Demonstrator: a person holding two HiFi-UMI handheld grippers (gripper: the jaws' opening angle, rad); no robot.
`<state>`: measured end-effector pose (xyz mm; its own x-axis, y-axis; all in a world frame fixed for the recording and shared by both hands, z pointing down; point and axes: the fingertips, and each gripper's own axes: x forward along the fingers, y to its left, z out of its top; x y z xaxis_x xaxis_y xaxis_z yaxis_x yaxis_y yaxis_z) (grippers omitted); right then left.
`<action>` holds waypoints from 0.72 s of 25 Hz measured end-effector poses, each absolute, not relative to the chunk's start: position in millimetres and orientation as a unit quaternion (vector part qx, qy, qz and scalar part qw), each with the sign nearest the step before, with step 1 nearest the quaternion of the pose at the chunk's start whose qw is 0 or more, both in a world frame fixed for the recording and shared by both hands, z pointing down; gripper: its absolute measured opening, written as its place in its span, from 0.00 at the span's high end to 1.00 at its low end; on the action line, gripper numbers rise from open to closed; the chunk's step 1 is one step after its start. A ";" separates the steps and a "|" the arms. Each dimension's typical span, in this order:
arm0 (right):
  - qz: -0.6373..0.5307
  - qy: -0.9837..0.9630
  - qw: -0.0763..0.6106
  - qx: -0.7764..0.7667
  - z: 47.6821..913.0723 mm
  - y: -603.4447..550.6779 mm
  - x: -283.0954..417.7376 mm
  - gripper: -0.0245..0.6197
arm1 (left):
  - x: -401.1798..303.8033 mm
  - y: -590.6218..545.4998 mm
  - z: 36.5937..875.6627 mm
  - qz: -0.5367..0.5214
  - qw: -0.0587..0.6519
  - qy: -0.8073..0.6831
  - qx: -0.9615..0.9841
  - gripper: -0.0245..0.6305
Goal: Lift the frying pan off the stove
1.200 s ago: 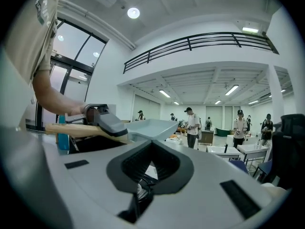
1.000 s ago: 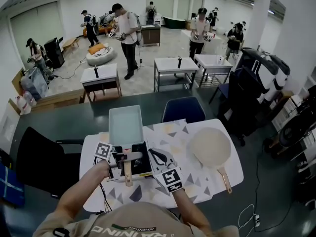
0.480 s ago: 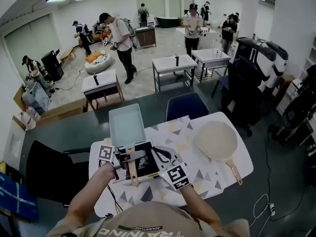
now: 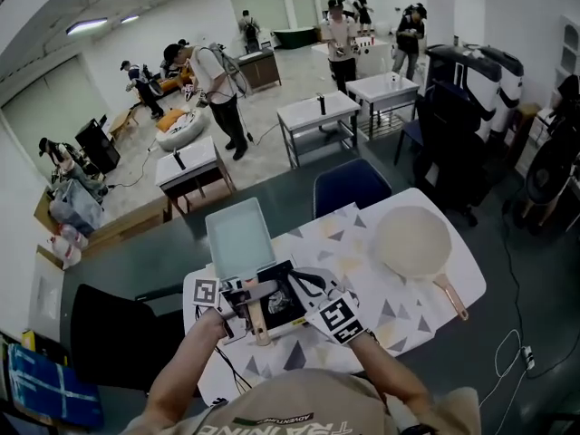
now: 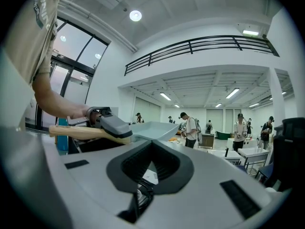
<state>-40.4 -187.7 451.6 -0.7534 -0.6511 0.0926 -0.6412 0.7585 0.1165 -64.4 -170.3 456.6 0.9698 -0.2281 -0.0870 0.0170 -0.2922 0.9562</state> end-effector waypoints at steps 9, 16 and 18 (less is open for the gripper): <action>-0.036 -0.935 0.064 0.346 453.1 -189.8 -44.4 0.96 | -70.5 -173.3 458.0 -0.103 0.592 -0.069 0.796 0.76; -0.037 -0.937 0.065 0.342 451.5 -187.2 -47.1 0.96 | -70.0 -171.9 456.4 -0.099 0.589 -0.067 0.799 0.76; -0.038 -0.937 0.063 0.343 450.7 -186.0 -47.5 0.96 | -69.4 -169.8 456.8 -0.096 0.587 -0.067 0.801 0.76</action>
<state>-47.5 -186.0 450.7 -0.7572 -0.6467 0.0923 -0.6372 0.7623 0.1138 -69.4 -169.8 456.8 0.9723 -0.2211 -0.0753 0.0050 -0.3027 0.9531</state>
